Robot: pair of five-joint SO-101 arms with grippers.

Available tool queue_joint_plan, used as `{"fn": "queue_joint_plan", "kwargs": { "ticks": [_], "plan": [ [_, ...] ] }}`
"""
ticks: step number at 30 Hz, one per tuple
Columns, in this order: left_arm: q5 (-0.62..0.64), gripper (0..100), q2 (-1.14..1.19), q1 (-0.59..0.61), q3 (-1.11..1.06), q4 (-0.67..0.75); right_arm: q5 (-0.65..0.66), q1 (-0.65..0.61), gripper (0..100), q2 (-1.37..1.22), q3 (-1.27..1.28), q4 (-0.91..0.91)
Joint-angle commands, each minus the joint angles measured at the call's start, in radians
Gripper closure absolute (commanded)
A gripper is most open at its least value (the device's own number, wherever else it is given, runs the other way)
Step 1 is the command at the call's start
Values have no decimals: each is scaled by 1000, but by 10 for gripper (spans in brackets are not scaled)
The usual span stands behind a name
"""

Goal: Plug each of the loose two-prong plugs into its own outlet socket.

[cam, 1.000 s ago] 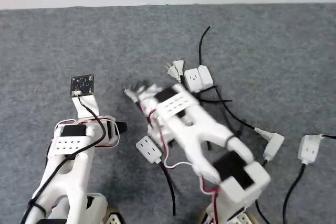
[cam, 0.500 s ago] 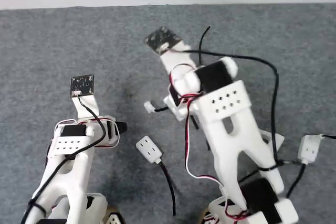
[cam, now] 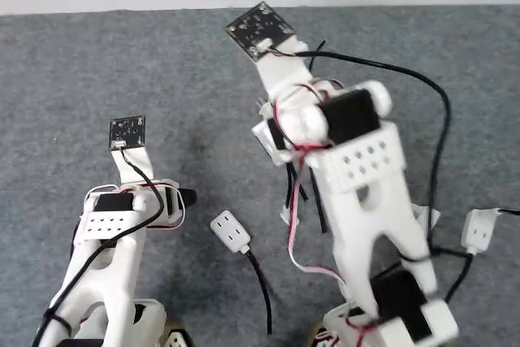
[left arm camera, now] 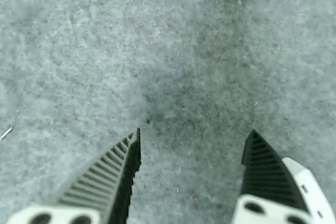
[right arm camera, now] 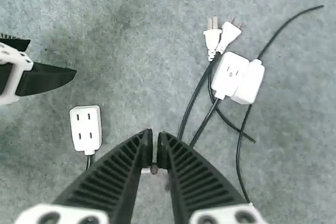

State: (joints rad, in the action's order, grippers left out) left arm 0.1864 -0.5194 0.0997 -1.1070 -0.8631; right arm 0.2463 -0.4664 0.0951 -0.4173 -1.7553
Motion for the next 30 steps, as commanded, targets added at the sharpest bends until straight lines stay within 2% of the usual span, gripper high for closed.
{"fn": "queue_joint_plan", "kwargs": {
  "ticks": [1, 13, 15, 19, 21, 27, 30],
  "plan": [
    [-6, 699, 2, -8, 31, 28, 9, -16, 990, -131, -91, -21],
    [-6, 699, 2, -5, 30, 43, 8, -54, 983, -595, -338, 127],
    [-6, 699, 2, -5, 30, 43, 8, -51, 946, -639, -393, 134],
    [-18, 699, 2, -3, 30, 43, -23, -51, 808, -700, -511, 119],
    [-48, 699, 2, -5, 30, 43, -34, -53, 782, -708, -568, 108],
    [-52, 699, 2, -5, 30, 43, -34, -53, 850, -710, -804, -51],
    [-52, 699, 2, -5, 30, 43, -37, -28, 934, -687, -692, -47]
  ]
}}
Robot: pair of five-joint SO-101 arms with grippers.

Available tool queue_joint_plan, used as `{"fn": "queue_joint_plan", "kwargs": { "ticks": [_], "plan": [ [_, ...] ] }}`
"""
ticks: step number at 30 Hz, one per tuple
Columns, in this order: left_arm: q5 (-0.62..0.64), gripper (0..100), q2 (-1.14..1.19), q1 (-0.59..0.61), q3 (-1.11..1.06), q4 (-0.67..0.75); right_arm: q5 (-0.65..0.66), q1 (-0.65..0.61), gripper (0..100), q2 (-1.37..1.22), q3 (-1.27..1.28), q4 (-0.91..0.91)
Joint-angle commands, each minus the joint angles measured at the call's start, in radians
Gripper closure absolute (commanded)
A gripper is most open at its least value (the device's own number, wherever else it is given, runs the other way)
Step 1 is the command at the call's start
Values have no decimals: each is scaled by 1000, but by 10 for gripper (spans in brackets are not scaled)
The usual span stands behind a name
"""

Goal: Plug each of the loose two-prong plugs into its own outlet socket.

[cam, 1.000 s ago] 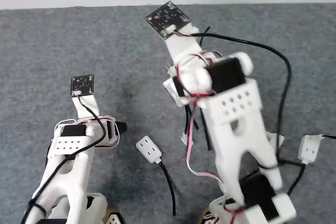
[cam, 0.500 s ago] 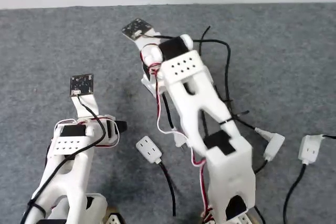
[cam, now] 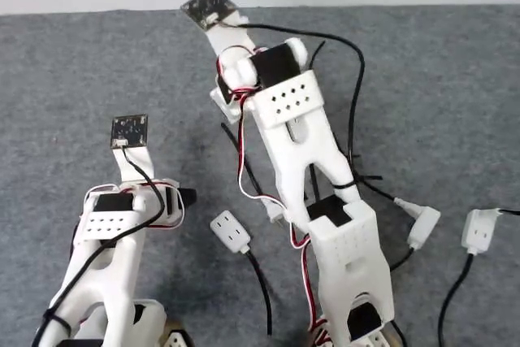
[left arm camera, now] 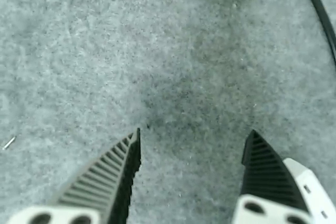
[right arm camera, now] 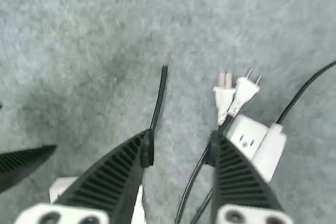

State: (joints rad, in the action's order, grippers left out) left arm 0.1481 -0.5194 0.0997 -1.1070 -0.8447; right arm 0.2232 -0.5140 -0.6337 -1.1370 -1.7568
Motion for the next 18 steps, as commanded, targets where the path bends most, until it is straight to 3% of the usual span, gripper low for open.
{"fn": "queue_joint_plan", "kwargs": {
  "ticks": [1, 11, 18],
  "plan": [
    [-12, 699, 2, -5, 30, 25, -11, 19, 957, 53, 89, -44],
    [-11, 699, 2, -8, 30, 28, -8, -42, 980, 375, 620, -27],
    [-11, 699, 2, -5, 30, 28, -18, -24, 977, 403, 965, 205]
  ]
}}
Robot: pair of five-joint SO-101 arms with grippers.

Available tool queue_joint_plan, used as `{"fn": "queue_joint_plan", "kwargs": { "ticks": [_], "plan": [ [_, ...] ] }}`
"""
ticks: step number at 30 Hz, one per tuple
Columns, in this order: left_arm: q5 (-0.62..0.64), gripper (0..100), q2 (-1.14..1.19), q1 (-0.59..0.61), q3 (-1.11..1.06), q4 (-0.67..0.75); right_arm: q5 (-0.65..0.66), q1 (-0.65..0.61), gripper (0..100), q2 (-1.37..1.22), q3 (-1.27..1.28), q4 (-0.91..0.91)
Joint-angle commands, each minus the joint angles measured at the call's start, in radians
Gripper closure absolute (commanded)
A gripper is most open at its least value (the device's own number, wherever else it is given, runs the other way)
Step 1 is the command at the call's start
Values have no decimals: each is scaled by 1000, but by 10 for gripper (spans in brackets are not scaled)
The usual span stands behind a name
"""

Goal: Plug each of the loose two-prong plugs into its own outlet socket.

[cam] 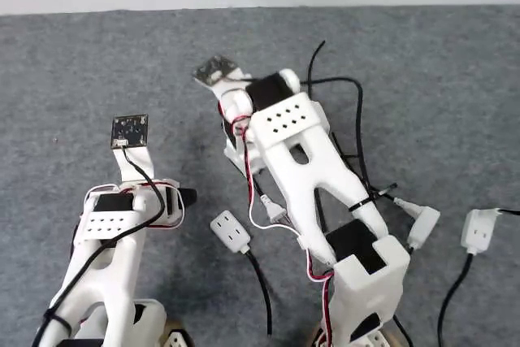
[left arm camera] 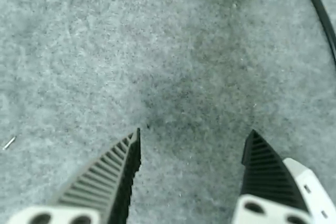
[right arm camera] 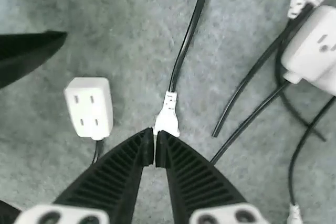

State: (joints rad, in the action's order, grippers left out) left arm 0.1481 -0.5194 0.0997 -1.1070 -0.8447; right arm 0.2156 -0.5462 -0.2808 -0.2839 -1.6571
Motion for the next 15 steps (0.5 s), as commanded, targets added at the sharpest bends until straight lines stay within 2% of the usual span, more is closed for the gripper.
{"fn": "queue_joint_plan", "kwargs": {
  "ticks": [1, 5, 7, 15],
  "plan": [
    [-11, 699, 2, -5, 30, 28, -12, 12, 966, 44, 158, 145],
    [-11, 699, 2, -3, 30, 28, -3, 21, 831, 35, 302, 283],
    [-11, 699, 2, -3, 30, 28, -3, 16, 808, 31, 336, 320],
    [-14, 699, 2, -3, 30, 28, -3, 15, 924, 28, 433, 426]
  ]
}}
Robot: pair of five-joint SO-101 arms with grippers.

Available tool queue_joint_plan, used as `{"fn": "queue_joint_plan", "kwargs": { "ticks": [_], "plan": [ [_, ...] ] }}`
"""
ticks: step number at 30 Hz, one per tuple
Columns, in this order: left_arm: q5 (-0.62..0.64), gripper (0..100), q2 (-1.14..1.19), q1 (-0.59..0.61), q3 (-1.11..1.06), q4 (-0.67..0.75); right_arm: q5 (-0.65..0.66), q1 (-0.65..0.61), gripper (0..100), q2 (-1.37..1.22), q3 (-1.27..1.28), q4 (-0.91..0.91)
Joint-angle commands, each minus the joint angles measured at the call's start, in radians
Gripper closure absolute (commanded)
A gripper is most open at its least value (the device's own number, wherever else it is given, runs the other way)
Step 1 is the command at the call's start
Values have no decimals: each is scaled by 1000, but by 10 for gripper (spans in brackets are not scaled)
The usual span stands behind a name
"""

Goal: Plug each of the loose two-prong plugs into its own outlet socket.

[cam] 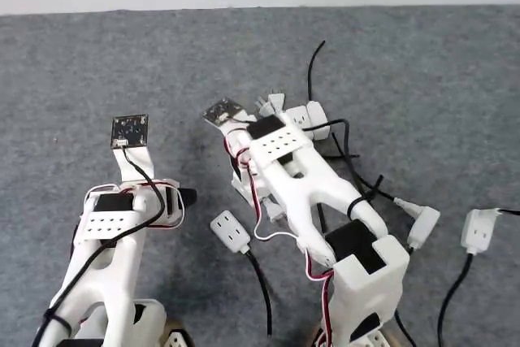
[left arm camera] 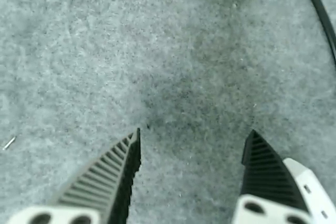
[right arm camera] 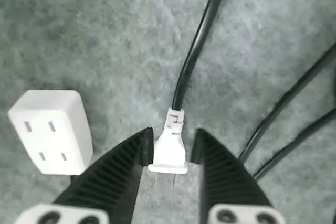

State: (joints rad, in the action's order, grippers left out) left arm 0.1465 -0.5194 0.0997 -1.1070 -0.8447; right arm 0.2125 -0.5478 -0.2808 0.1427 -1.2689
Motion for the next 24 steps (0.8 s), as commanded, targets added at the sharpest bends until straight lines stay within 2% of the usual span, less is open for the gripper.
{"fn": "queue_joint_plan", "kwargs": {
  "ticks": [1, 8, 16, 18, 21, 24],
  "plan": [
    [-12, 699, 2, -3, 30, 28, 0, 15, 924, 28, 15, 44],
    [-14, 699, 2, -3, 30, 28, 57, 18, 924, -48, 29, 45],
    [-14, 699, 2, -3, 30, 26, 57, 18, 924, -142, -61, -7],
    [-14, 699, 2, -3, 30, 25, 55, 18, 889, -143, -61, -12],
    [-14, 699, 2, -3, 30, 25, 35, 18, 786, -143, -61, -12],
    [-14, 699, 2, -3, 30, 25, 35, 15, 828, -147, -61, -5]
  ]
}}
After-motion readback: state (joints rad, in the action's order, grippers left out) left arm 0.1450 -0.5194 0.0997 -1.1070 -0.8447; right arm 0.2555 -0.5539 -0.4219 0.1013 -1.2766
